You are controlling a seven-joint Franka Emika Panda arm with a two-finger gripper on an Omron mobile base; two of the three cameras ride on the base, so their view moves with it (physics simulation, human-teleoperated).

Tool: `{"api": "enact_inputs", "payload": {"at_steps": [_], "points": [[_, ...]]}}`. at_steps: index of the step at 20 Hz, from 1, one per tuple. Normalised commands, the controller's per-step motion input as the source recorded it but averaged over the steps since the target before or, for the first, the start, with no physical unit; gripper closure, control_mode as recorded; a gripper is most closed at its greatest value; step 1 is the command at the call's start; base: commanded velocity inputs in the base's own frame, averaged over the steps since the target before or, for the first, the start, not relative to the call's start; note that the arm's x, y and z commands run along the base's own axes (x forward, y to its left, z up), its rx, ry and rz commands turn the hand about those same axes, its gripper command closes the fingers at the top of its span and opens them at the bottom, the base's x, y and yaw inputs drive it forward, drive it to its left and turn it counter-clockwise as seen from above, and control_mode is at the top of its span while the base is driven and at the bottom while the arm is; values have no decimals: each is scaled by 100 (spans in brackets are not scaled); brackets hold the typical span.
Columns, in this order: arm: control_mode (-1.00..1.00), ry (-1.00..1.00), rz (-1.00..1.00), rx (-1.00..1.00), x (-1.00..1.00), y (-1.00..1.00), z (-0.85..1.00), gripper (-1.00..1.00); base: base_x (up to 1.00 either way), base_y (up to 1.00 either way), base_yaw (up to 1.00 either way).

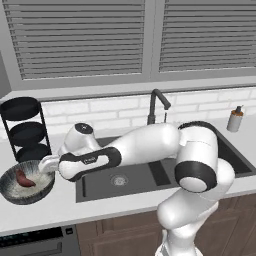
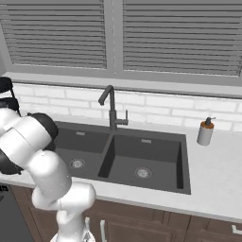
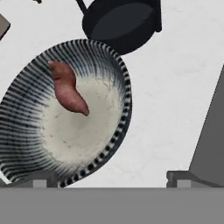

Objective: Pick the potato from the sink and place it in the bowl. Then pick the bowl and place it in the microwave. Then close the microwave door and press the start button.

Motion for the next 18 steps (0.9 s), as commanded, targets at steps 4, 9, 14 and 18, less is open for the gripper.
{"api": "enact_inputs", "payload": {"at_steps": [4, 9, 14, 18], "points": [[-100, 27, -15, 0, 15, 30, -33, -100, 0, 0, 0], [-100, 18, -15, 0, 17, 25, -45, -100, 0, 0, 0], [-100, 7, -13, 0, 6, 19, -36, -100, 0, 0, 0], [-100, 2, -11, 0, 0, 26, -25, -100, 0, 0, 0]]}}
